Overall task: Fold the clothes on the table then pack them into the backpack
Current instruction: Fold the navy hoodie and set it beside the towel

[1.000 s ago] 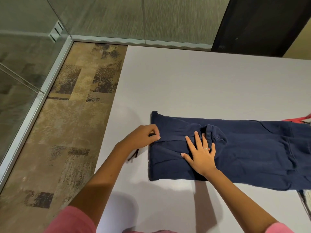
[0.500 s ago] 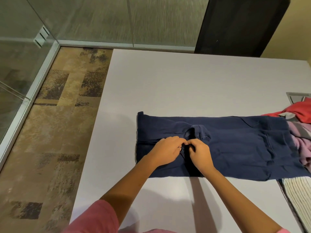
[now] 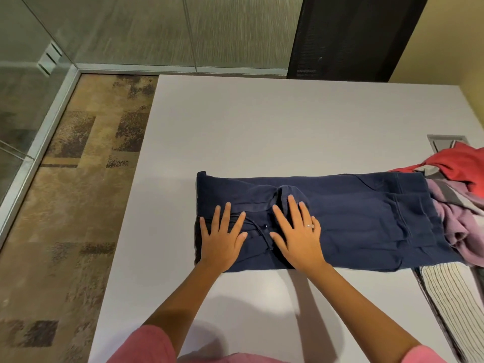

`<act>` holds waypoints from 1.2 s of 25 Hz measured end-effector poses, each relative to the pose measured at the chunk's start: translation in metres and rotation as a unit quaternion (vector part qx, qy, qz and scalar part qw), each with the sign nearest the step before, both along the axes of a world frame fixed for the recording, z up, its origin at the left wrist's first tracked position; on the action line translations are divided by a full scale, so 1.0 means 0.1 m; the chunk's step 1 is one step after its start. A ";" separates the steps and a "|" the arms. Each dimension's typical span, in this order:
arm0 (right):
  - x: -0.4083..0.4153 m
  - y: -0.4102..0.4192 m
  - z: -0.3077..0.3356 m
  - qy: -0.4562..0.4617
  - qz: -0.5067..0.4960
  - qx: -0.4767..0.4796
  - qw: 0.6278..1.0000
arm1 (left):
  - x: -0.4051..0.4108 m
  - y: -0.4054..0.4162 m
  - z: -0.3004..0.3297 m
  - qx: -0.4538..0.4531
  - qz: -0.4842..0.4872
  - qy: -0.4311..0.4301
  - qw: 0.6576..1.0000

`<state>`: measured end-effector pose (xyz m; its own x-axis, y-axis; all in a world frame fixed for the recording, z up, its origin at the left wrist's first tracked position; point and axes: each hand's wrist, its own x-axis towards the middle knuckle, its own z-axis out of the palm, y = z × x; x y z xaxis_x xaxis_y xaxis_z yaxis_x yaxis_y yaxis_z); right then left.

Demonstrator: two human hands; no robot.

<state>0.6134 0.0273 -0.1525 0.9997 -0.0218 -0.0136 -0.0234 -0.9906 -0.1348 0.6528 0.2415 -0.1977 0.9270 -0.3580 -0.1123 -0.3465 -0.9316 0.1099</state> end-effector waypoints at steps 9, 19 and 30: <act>-0.09 0.10 -0.07 0.113 -0.032 0.024 0.993 | 0.17 0.24 0.25 -0.306 0.401 0.067 0.861; -0.16 0.16 0.10 0.023 -0.118 0.176 0.977 | 0.46 0.61 0.28 -0.450 0.360 0.243 0.781; 0.33 0.55 0.18 0.194 0.012 -0.030 0.980 | 0.43 1.51 0.58 -0.451 0.409 0.139 0.781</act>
<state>0.6465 0.0825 -0.1345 0.9194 -0.0103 -0.3932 -0.0376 -0.9974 -0.0618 0.6963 0.3925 -0.1398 0.8718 0.2918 -0.3935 0.4778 -0.3285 0.8148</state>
